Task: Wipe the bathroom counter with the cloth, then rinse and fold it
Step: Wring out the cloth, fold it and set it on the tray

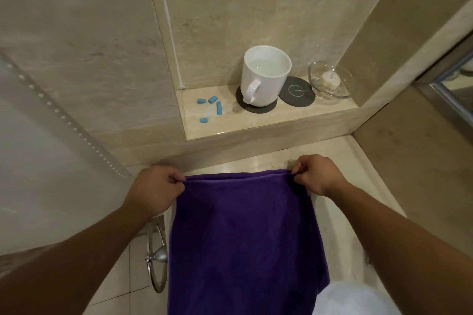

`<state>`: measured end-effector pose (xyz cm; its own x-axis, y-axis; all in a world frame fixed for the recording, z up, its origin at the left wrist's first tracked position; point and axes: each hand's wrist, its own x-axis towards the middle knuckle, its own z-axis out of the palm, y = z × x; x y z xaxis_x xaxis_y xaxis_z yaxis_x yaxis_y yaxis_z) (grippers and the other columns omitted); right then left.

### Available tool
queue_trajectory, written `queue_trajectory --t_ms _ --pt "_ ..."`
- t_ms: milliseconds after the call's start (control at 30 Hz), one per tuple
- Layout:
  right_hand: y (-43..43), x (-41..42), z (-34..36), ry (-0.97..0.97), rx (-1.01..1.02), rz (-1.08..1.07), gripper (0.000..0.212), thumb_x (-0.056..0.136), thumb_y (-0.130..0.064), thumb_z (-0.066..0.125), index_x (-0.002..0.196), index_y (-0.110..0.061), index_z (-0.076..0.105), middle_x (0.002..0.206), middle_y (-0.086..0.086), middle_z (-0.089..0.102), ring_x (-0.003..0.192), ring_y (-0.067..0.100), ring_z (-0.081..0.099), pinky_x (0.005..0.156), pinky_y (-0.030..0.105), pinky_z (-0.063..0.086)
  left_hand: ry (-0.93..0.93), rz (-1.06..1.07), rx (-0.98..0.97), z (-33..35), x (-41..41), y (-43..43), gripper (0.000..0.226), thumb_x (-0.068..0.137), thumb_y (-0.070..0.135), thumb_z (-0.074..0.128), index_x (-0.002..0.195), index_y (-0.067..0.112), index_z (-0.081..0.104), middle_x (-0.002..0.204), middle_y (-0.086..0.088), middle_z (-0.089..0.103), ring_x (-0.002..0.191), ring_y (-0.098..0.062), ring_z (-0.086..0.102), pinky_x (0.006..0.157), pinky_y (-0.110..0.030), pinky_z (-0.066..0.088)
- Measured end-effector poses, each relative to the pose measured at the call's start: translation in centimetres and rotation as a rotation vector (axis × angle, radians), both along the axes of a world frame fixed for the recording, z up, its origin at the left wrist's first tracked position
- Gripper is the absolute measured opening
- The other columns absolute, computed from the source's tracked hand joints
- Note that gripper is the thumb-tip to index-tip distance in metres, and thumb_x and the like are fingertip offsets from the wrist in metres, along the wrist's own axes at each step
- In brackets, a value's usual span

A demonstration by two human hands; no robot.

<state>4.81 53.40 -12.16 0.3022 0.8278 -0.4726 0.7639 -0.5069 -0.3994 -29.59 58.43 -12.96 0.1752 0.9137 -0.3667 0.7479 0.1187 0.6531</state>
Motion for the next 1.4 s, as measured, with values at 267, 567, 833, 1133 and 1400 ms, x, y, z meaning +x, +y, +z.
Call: queue_trajectory --t_ms 267,567,833,1133,1400 --pt "0.3 -0.2 -0.6 -0.042 -0.033 -0.014 0.022 0.085 0.0 0.066 0.08 -0.021 0.068 0.084 0.0 0.068 0.075 0.014 0.063 0.052 0.015 0.042 -0.019 -0.02 0.037 0.1 0.0 0.2 0.026 0.081 0.003 0.066 0.076 0.028 0.069 0.072 0.01 0.07 0.069 -0.006 0.065 0.063 -0.019 0.049" --pt "-0.7 0.9 1.7 -0.034 -0.008 -0.043 0.026 0.079 -0.002 0.071 0.092 -0.023 0.063 0.091 0.001 0.07 0.074 0.013 0.064 0.052 0.018 0.042 0.036 -0.129 0.132 0.8 -0.7 -0.2 0.033 0.082 0.003 0.062 0.075 0.036 0.059 0.075 0.009 0.066 0.069 -0.01 0.061 0.062 -0.025 0.044" --pt "-3.7 1.8 8.3 -0.014 -0.031 0.018 0.017 0.082 -0.011 0.074 0.078 -0.027 0.078 0.072 -0.006 0.072 0.067 0.01 0.063 0.065 0.024 0.053 0.018 -0.17 0.202 5.7 -1.5 -1.4 0.025 0.086 0.008 0.063 0.078 0.032 0.061 0.074 0.006 0.064 0.069 -0.015 0.061 0.066 -0.031 0.051" --pt "-8.1 0.1 13.9 -0.049 -0.04 0.082 0.013 0.086 -0.015 0.072 0.078 -0.025 0.076 0.074 -0.001 0.073 0.067 0.012 0.064 0.062 0.025 0.056 0.21 -0.474 0.299 9.0 -3.3 -5.6 0.028 0.091 0.004 0.052 0.089 0.031 0.061 0.089 0.007 0.057 0.083 -0.018 0.057 0.077 -0.035 0.049" --pt "-10.2 -0.7 16.2 -0.119 0.028 0.001 0.009 0.078 -0.016 0.081 0.075 -0.021 0.075 0.07 -0.005 0.071 0.069 0.012 0.064 0.059 0.023 0.047 0.192 -0.466 0.32 10.7 -3.7 -7.0 0.025 0.093 0.01 0.052 0.1 0.029 0.068 0.103 0.007 0.049 0.093 -0.012 0.053 0.087 -0.026 0.045"
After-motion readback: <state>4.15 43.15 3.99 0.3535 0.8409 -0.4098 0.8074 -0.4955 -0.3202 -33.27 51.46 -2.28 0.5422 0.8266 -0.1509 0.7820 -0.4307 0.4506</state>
